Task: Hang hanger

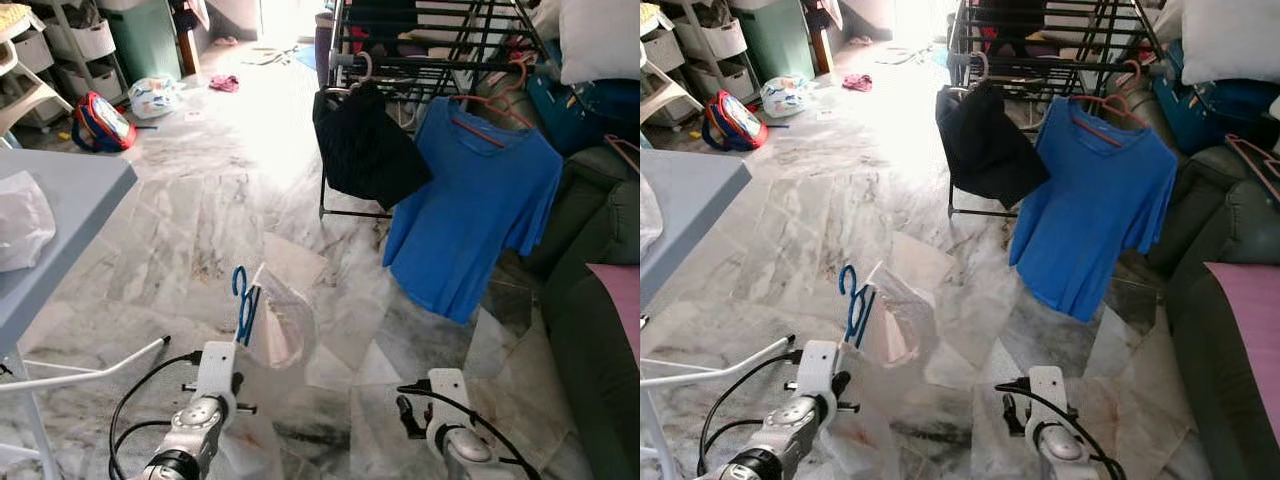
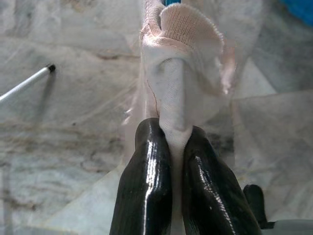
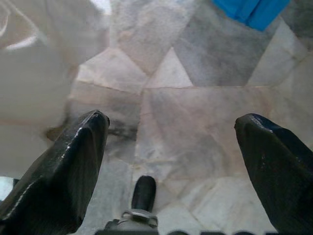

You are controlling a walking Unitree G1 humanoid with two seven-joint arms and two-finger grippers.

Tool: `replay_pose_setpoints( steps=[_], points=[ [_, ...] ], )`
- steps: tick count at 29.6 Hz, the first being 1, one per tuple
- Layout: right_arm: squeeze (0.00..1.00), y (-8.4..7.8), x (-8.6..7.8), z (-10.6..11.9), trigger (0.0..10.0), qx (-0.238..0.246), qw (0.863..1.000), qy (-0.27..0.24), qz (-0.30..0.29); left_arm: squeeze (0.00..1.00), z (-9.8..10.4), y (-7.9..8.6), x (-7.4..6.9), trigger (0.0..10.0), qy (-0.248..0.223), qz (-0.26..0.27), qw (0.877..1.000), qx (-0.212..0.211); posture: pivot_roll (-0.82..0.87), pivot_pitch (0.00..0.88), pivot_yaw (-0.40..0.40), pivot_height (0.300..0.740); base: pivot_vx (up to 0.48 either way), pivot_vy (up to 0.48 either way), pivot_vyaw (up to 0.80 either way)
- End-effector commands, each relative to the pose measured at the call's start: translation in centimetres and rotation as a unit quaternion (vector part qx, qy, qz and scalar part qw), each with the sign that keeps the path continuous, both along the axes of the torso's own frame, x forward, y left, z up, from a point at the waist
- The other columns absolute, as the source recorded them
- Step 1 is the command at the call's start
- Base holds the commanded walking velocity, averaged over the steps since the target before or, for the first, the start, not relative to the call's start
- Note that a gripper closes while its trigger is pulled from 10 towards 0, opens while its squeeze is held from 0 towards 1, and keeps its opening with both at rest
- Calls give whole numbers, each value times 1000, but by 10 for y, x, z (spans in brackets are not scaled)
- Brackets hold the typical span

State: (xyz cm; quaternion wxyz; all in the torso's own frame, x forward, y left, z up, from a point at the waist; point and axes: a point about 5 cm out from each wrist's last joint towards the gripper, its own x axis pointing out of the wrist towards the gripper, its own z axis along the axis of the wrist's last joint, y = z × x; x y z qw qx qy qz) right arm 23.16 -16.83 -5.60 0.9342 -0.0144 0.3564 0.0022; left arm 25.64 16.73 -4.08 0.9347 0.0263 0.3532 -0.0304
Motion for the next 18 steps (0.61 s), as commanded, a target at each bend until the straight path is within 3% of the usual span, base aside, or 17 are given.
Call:
replay_pose_setpoints(
  steps=[1, 18],
  points=[
    [0, -5, -5, -3, 10000, 0, 1000, 12, -7, 0, -1, 1, -1, 10000, 1, -13, 1000, 15, 25, 50, -8, 740, 0, 0, 0],
    [0, -12, -8, -5, 10000, 28, 997, 15, -71, 0, -3, 8, -4, 10000, 18, -64, 995, 77, -9, 0, 67, 740, 0, 0, 0]
  ],
)
